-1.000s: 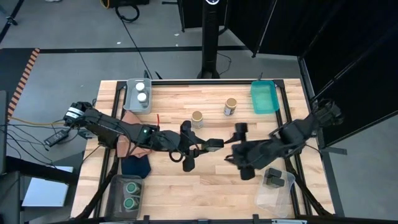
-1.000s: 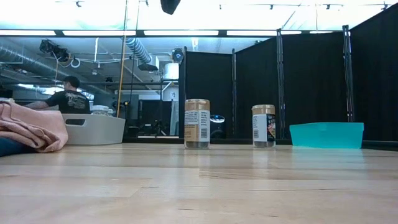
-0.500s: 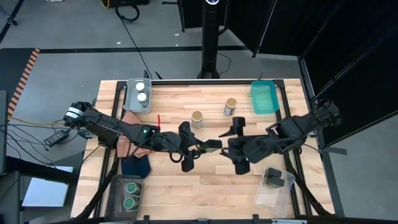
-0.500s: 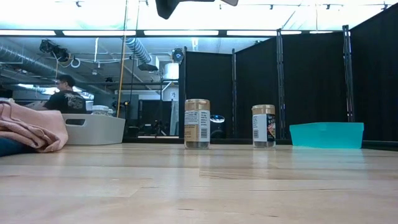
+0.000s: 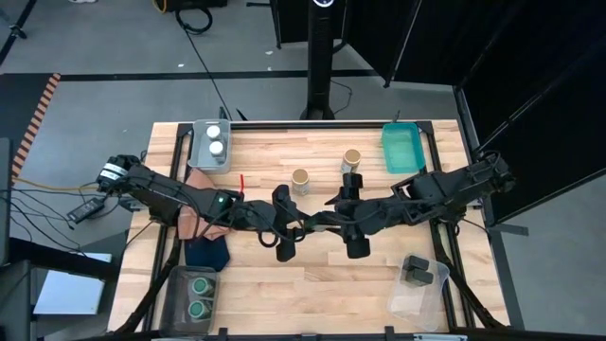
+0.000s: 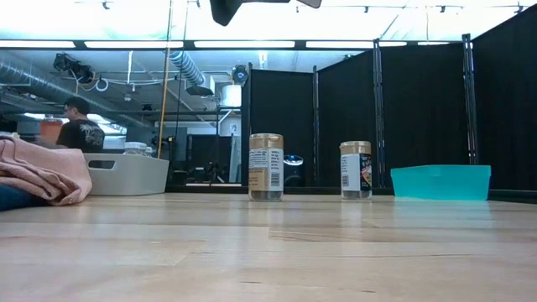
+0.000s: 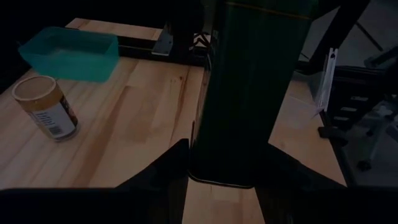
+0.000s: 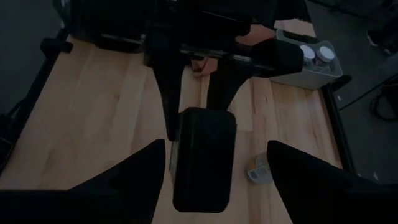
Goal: Sort spices by type
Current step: Put the black spice can into the transparent bin
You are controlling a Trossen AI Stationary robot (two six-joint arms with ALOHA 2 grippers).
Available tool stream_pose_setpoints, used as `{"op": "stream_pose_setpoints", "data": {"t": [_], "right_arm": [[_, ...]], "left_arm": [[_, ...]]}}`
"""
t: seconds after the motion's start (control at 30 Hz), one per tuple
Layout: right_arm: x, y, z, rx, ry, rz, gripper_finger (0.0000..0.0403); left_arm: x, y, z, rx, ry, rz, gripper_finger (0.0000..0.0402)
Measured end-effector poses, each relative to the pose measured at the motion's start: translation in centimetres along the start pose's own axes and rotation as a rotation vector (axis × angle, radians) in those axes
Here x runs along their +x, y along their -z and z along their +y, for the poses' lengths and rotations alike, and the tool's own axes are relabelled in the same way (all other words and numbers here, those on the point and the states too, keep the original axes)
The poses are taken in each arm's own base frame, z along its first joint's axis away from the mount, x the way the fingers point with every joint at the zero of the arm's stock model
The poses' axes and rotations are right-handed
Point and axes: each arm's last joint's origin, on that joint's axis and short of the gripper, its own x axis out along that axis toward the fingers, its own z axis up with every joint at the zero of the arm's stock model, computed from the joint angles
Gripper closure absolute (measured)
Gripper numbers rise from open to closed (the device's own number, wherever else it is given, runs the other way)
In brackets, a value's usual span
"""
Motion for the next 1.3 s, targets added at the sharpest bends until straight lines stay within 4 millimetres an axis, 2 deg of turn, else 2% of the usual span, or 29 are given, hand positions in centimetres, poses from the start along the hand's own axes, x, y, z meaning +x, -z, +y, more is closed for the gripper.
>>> {"op": "stream_pose_setpoints", "data": {"t": [0.4,0.67,0.87,1.13,1.3], "right_arm": [[2.1,-0.1,-0.3,-0.017,-0.052,0.041,0.0120],[2.0,0.0,-0.5,-0.033,-0.052,0.043,0.0140],[2.0,0.0,-0.4,-0.034,-0.078,0.045,0.0181],[2.0,0.0,-0.5,-0.023,-0.084,0.047,0.0264],[2.0,0.0,-0.4,-0.024,-0.086,0.049,0.0266]], "left_arm": [[0.0,0.0,0.0,0.000,-0.001,0.000,0.0249],[0.0,0.0,0.0,0.001,-0.001,0.001,0.0249],[0.0,0.0,0.0,0.001,-0.001,0.002,0.0249],[0.0,0.1,0.1,0.011,-0.015,0.003,0.0249],[0.0,0.0,0.0,0.035,0.006,0.006,0.0243]]}}
